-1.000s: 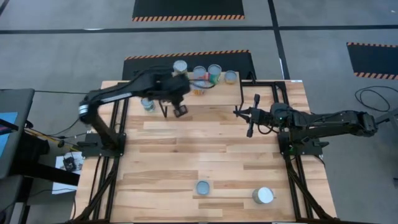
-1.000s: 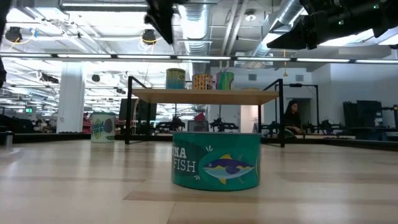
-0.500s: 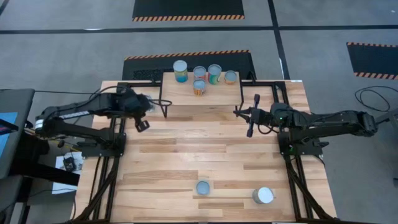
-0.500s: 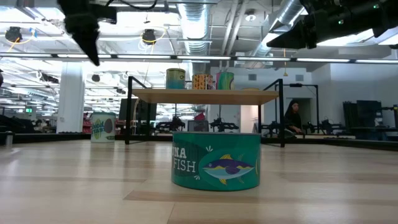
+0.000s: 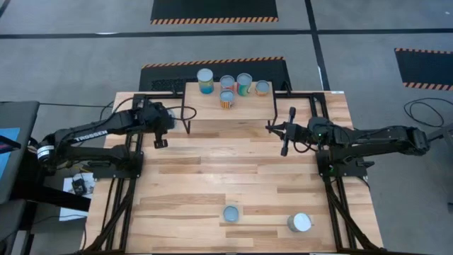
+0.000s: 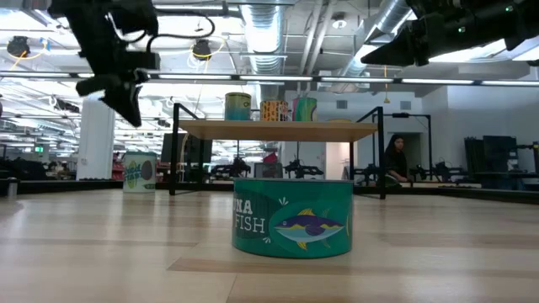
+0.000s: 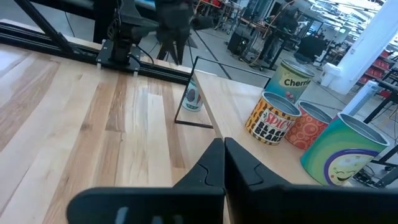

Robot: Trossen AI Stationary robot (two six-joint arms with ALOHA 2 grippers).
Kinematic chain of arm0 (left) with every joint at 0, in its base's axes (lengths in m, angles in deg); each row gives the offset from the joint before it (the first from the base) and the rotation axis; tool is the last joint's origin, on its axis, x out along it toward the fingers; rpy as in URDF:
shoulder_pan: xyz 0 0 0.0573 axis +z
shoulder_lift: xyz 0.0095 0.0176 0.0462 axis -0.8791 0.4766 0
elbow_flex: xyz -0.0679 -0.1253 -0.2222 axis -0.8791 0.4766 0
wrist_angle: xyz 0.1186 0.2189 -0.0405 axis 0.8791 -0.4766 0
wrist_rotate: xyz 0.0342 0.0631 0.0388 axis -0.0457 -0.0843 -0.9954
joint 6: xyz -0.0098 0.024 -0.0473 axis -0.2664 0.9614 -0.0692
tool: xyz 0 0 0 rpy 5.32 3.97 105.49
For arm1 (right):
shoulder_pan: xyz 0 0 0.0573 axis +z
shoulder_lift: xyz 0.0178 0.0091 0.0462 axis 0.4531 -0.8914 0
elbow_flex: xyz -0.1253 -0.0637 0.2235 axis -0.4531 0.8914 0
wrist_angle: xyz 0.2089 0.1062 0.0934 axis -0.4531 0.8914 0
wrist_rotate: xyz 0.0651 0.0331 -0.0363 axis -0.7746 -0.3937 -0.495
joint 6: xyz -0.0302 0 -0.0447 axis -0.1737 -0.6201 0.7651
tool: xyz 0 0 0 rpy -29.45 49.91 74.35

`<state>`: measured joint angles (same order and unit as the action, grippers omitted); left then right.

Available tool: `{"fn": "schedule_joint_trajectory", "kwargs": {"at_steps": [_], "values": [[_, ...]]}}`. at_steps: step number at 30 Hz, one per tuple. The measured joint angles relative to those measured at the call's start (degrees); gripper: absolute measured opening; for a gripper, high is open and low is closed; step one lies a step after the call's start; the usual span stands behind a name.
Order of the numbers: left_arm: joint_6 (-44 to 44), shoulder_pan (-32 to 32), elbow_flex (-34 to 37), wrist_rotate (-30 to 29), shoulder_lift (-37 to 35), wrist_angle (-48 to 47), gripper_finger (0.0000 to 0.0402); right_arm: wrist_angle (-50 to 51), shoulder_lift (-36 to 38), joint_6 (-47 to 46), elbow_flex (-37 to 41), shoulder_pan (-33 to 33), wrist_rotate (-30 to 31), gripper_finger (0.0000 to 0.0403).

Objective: Pick and place cans onto a shelf
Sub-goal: Put the canned mixed vegetables on the shelf

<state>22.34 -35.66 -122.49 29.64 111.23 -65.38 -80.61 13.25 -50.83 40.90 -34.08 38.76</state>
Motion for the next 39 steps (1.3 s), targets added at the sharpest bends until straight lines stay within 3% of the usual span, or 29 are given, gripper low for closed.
{"fn": "schedule_joint_trajectory", "kwargs": {"at_steps": [16,29,35,39], "values": [[2.1,1.08,9.66,-9.52,0.45,11.73,0.0124,-0.13,-0.02,-0.37,0.0,0.0,-0.02,0.0013],[5.69,7.18,11.76,-9.55,0.47,16.49,0.0128,-0.13,-0.02,-0.41,0.0,-0.01,-0.04,0.0012],[5.72,9.98,11.76,-4.74,0.6,16.47,0.0128,-0.13,-0.02,-0.45,0.0,0.0,-0.04,0.0016],[6.55,11.29,11.76,-5.06,1.88,16.59,0.0128,-0.13,0.0,-0.45,0.0,-0.02,-0.04,0.0013]]}}
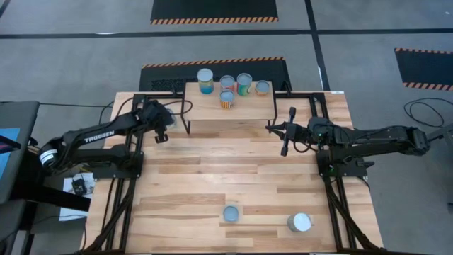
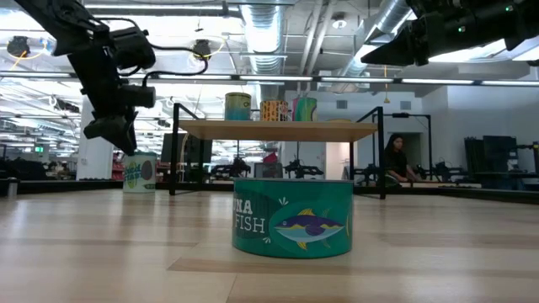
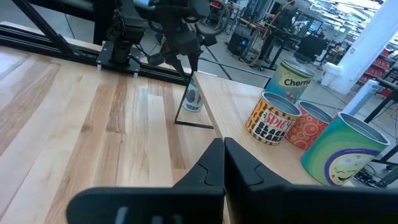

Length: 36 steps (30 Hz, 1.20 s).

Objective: Pick and place cans onto a shelf
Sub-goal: Put the canned mixed vegetables on the shelf

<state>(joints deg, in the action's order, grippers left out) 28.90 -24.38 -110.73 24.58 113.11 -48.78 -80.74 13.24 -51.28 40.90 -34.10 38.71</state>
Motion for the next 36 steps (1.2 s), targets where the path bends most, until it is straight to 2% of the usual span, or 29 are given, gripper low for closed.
{"fn": "schedule_joint_trajectory", "kwargs": {"at_steps": [8,15,19,24,28,32,36], "values": [[0.49,0.57,0.0,0.54,5.04,3.12,0.0119,0.0,-0.02,0.0,0.0,0.0,0.0,0.0016],[1.73,0.23,-0.31,-0.47,6.7,3.79,0.0046,0.0,-0.01,0.02,0.0,0.01,0.0,0.0013],[0.27,-0.4,-3.71,-1.64,6.87,-4.01,0.0008,0.0,0.0,0.05,0.0,0.0,0.0,0.0015],[-2.65,-0.66,-12.84,-5.21,5.57,-14.49,0.0003,0.0,0.0,0.07,0.0,0.0,0.0,0.0014],[-7.05,-2.29,-23.74,-4.99,3.5,-21.03,0.0001,0.0,-0.01,0.07,0.0,0.01,0.0,0.0013],[-13.44,-6.0,-35.75,-4.38,2.96,-27.43,0.0001,0.0,-0.02,0.07,0.0,0.02,0.0,0.0016],[-20.08,-12.29,-46.43,-4.4,3.69,-31.42,0.0,0.0,-0.02,0.07,0.0,0.01,0.0,0.0014]]}}
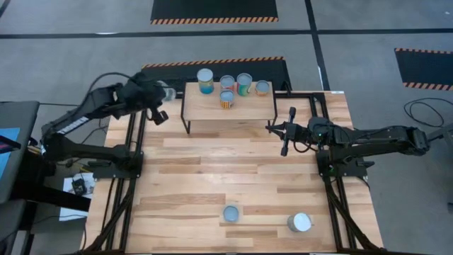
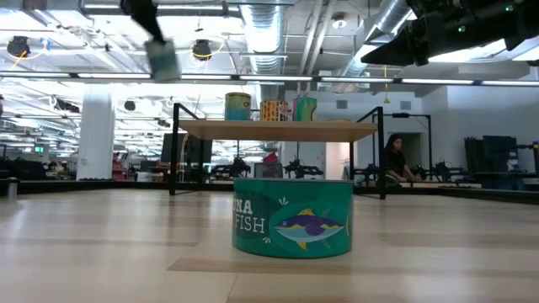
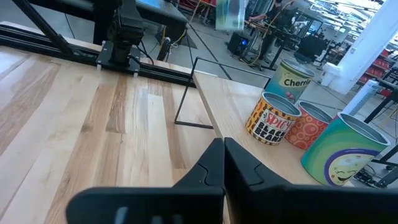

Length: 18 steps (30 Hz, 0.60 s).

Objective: Pick and place cans onto a shelf
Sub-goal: Put the canned mixed vegetables on the shelf

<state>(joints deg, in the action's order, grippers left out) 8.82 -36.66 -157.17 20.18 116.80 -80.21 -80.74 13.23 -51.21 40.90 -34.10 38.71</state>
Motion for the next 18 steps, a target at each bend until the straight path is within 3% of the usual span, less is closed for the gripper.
{"fn": "schedule_joint_trajectory", "kwargs": {"at_steps": [10,18], "values": [[-7.83,-18.1,-17.11,-2.71,13.39,-0.59,0.0,-0.2,0.02,-0.02,0.0,0.01,0.0,0.0014],[-4.44,-25.83,-22.02,8.02,28.08,1.6,0.0,0.19,0.01,-0.02,0.0,0.01,0.0,0.0013]]}}
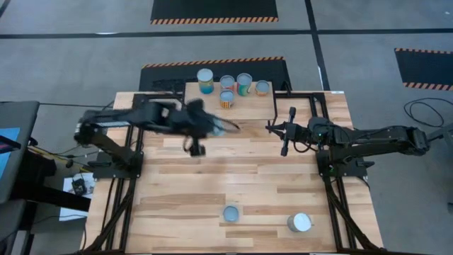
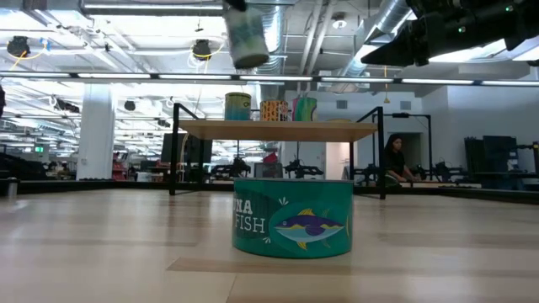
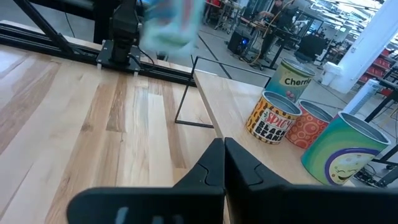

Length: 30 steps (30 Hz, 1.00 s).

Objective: Pick and place cans onto a shelf
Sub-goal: Put the canned mixed vegetables on the shelf

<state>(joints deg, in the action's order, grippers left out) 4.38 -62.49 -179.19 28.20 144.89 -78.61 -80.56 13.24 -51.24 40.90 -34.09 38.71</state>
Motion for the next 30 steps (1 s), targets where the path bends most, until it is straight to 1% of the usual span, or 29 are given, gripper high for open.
{"fn": "schedule_joint_trajectory", "kwargs": {"at_steps": [2,6,12,17,23,25,30], "values": [[0.11,-1.78,0.0,1.5,3.1,1.33,0.0,0.23,0.01,0.02,0.0,0.01,0.0,0.0014],[-0.51,-4.45,0.0,1.9,9.25,2.56,0.0,1.41,0.01,0.02,-0.02,0.01,0.02,0.0013],[-3.32,-5.92,-0.02,1.98,17.0,4.91,0.0,1.65,0.01,0.0,-0.02,0.01,0.03,0.0012],[-6.11,-3.42,-0.02,2.05,21.84,7.23,0.0,1.65,0.01,0.0,-0.02,0.01,0.04,0.0012],[-6.16,-0.13,-0.02,3.17,26.44,11.87,0.0,1.61,0.01,0.02,-0.02,0.01,0.07,0.0013],[-6.16,0.56,-0.02,4.19,27.77,13.47,0.0,1.61,0.01,0.09,-0.02,0.01,0.07,0.0012],[-6.08,1.11,-0.02,4.29,30.85,15.7,0.0,1.61,0.01,0.09,-0.02,0.01,0.07,0.0013]]}}
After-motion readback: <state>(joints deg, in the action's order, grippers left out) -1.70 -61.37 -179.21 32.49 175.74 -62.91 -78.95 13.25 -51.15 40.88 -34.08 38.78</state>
